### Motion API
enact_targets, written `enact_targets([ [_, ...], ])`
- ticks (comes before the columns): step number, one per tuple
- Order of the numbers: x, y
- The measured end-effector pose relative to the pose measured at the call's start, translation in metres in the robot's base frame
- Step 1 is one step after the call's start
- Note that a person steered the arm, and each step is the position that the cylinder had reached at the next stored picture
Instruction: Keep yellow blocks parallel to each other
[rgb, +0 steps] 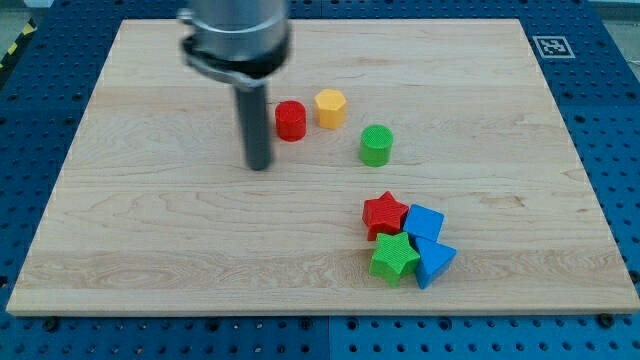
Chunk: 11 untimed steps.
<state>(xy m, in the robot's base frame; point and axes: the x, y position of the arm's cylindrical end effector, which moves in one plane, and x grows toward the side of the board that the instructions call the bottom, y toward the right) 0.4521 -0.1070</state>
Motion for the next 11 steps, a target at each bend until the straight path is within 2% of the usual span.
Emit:
enact_targets([
  [1, -0.029, -0.047],
  [2, -0.073, -0.028],
  [3, -0.078, 0.033],
  [4, -0.058, 0.08],
  [5, -0.053, 0.083],
  [6, -0.059, 0.042],
  [8, -0.103, -0.038],
  [9, -0.094, -0.062],
  [10, -0.044, -0.048],
  [11, -0.043, 0.017],
])
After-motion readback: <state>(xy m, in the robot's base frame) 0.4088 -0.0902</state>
